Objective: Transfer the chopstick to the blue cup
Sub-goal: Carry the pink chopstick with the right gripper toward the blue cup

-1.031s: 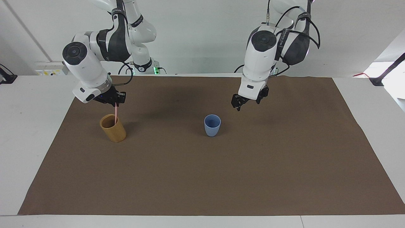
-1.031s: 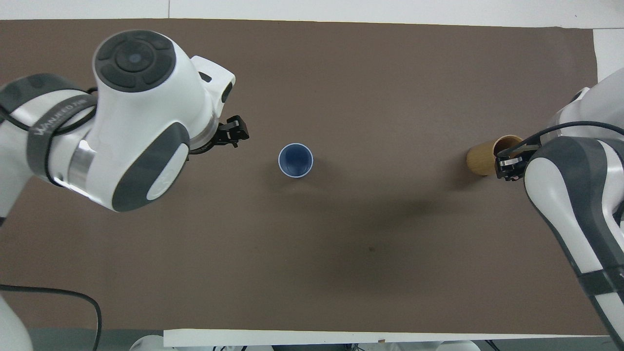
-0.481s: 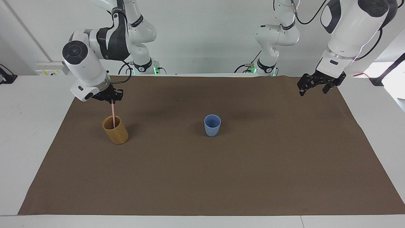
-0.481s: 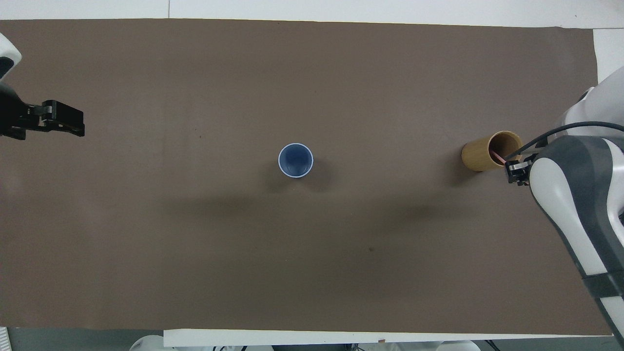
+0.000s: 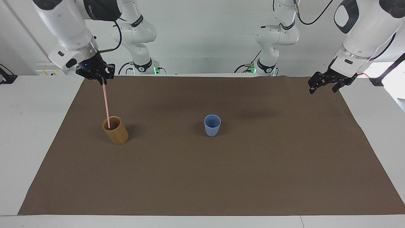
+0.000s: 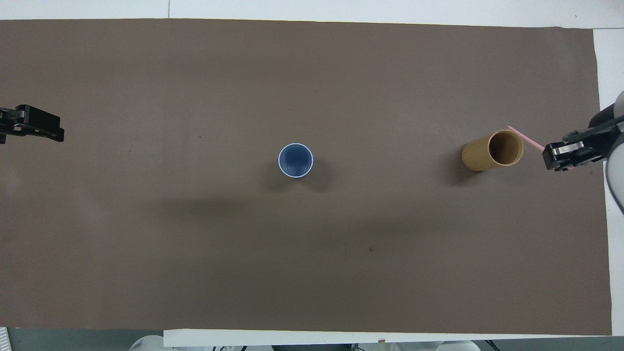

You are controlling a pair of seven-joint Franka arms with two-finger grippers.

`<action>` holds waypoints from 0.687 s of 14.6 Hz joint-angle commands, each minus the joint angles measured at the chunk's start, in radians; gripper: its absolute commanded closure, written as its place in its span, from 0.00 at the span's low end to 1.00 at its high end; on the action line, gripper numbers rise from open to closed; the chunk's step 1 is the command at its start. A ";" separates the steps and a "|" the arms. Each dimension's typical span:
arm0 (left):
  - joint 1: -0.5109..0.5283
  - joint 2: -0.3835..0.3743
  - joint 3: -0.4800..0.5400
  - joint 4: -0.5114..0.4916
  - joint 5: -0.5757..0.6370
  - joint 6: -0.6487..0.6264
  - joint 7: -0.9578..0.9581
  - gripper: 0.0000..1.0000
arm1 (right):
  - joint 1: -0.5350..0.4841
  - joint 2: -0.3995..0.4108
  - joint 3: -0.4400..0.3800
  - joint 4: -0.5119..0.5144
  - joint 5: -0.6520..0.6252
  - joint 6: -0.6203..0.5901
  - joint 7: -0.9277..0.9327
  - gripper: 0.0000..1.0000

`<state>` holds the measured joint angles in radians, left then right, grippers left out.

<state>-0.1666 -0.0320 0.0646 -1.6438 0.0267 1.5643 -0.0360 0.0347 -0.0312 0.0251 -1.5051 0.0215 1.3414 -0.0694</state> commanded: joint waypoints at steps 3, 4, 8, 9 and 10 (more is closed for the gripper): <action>-0.001 -0.025 -0.011 -0.017 -0.013 -0.013 0.016 0.00 | 0.126 0.091 0.082 0.132 0.211 0.051 0.555 1.00; -0.001 -0.025 -0.011 -0.017 -0.013 -0.009 0.013 0.00 | 0.193 0.091 0.082 0.132 0.225 0.076 0.688 1.00; 0.010 -0.025 -0.011 -0.017 -0.013 -0.015 0.011 0.00 | 0.376 0.175 0.084 0.135 0.314 0.185 1.101 1.00; 0.010 -0.025 -0.009 -0.017 -0.013 -0.013 0.011 0.00 | 0.395 0.192 0.084 0.134 0.327 0.220 1.137 1.00; 0.010 -0.025 -0.009 -0.017 -0.013 -0.010 0.011 0.00 | 0.415 0.214 0.085 0.111 0.345 0.258 1.172 1.00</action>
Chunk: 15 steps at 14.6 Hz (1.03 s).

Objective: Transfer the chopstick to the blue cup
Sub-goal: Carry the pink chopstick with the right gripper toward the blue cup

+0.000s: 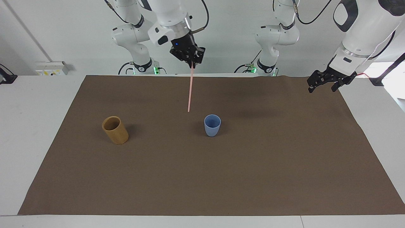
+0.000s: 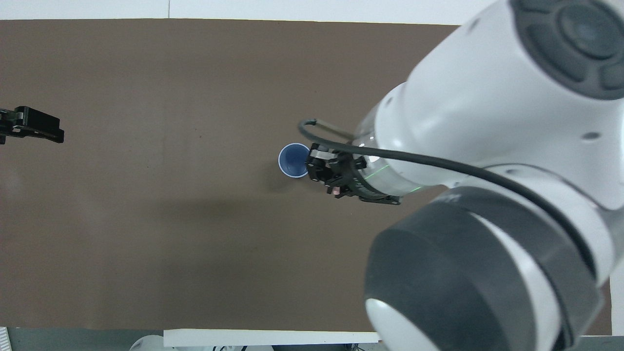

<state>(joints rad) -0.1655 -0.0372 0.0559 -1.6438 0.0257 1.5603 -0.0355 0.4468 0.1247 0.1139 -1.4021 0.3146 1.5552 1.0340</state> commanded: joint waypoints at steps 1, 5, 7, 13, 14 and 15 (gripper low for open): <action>0.009 -0.020 -0.001 -0.017 -0.012 -0.003 0.011 0.00 | 0.027 0.072 -0.003 -0.020 0.073 0.086 0.121 1.00; 0.007 -0.020 -0.002 -0.017 -0.012 -0.009 0.011 0.00 | 0.059 0.079 -0.003 -0.104 0.104 0.225 0.164 1.00; 0.007 -0.020 -0.002 -0.017 -0.012 -0.009 0.011 0.00 | 0.061 0.081 -0.003 -0.132 0.103 0.269 0.149 1.00; 0.007 -0.029 -0.002 -0.028 -0.012 -0.038 0.011 0.00 | 0.053 0.035 -0.003 -0.268 0.106 0.377 0.106 1.00; 0.009 -0.029 -0.001 -0.028 -0.012 -0.043 0.009 0.00 | 0.052 0.020 -0.003 -0.317 0.106 0.419 0.095 1.00; 0.012 -0.029 0.001 -0.028 -0.009 -0.043 0.009 0.00 | 0.049 0.016 -0.003 -0.334 0.106 0.433 0.077 1.00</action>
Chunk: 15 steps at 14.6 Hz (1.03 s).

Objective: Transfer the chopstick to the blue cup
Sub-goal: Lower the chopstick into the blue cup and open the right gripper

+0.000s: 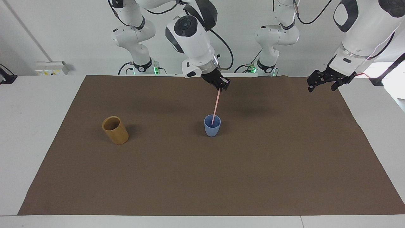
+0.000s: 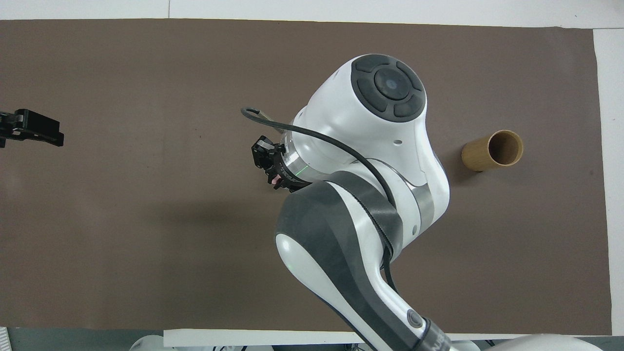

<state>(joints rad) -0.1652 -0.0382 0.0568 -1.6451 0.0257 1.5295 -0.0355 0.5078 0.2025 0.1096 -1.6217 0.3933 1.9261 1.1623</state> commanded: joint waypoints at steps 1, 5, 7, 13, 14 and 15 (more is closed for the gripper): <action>0.025 -0.028 0.000 -0.027 -0.004 -0.012 0.009 0.00 | -0.011 -0.055 0.001 -0.119 0.027 0.073 -0.056 1.00; 0.079 -0.028 -0.002 -0.027 -0.004 -0.002 0.011 0.00 | -0.017 -0.040 0.001 -0.118 0.027 0.091 -0.065 0.52; 0.076 -0.028 -0.002 -0.027 -0.004 -0.003 0.011 0.00 | -0.014 -0.038 -0.002 -0.112 0.012 0.093 -0.081 0.00; 0.064 -0.028 -0.008 -0.027 -0.013 0.006 0.028 0.00 | -0.158 -0.077 -0.007 -0.040 -0.222 0.035 -0.240 0.00; 0.064 -0.028 -0.012 -0.027 -0.013 0.006 0.032 0.00 | -0.214 -0.092 -0.007 -0.040 -0.246 -0.013 -0.348 0.00; 0.062 -0.026 -0.015 -0.027 -0.013 0.006 0.034 0.00 | -0.263 -0.106 -0.010 -0.035 -0.257 -0.071 -0.471 0.00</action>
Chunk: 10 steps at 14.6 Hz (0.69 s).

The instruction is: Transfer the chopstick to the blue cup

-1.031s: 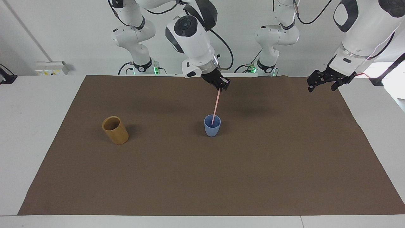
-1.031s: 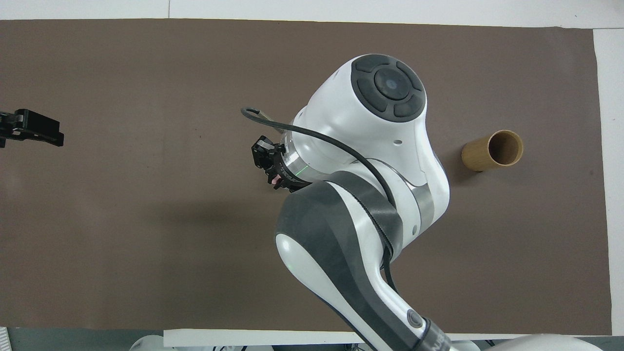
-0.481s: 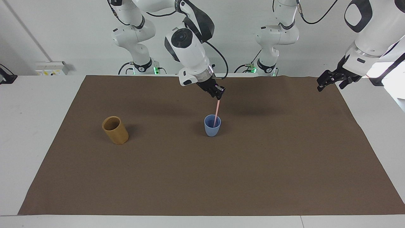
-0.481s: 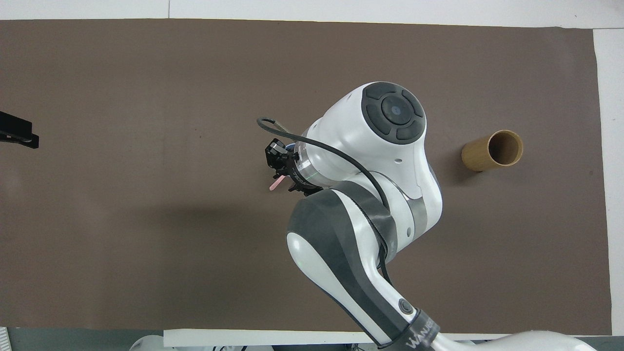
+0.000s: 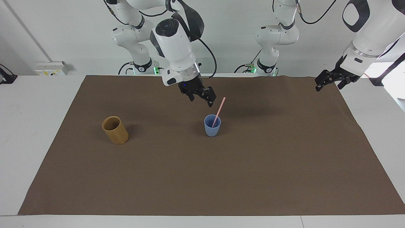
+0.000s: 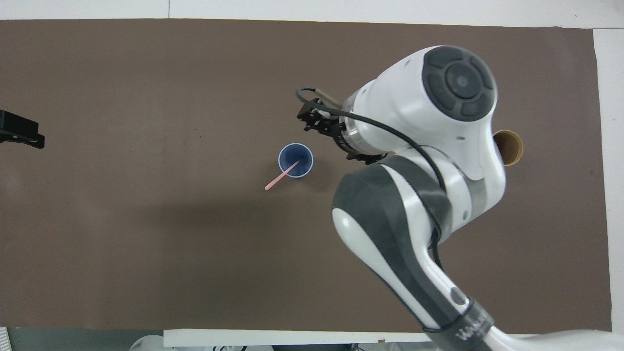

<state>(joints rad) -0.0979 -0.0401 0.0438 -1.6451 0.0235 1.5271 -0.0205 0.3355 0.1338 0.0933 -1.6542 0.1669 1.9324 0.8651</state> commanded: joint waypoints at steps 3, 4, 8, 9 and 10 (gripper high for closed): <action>-0.016 -0.024 -0.002 -0.025 -0.011 0.004 0.019 0.00 | -0.249 -0.111 0.006 0.005 -0.118 -0.260 -0.475 0.00; -0.016 -0.024 -0.001 -0.025 -0.011 0.001 0.017 0.00 | -0.301 -0.132 0.006 0.011 -0.122 -0.315 -0.551 0.00; -0.013 -0.026 0.001 -0.027 -0.011 0.004 0.013 0.00 | -0.432 -0.192 0.005 0.085 -0.234 -0.482 -0.774 0.00; -0.013 -0.024 0.001 -0.027 -0.011 0.010 0.010 0.00 | -0.453 -0.191 0.005 0.094 -0.247 -0.509 -0.866 0.00; -0.013 -0.024 0.001 -0.025 -0.011 0.013 0.013 0.00 | -0.478 -0.192 0.005 0.090 -0.244 -0.530 -0.918 0.00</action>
<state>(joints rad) -0.1010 -0.0401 0.0334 -1.6451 0.0216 1.5277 -0.0171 -0.1009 -0.0656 0.0814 -1.5743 -0.0524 1.4394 0.0509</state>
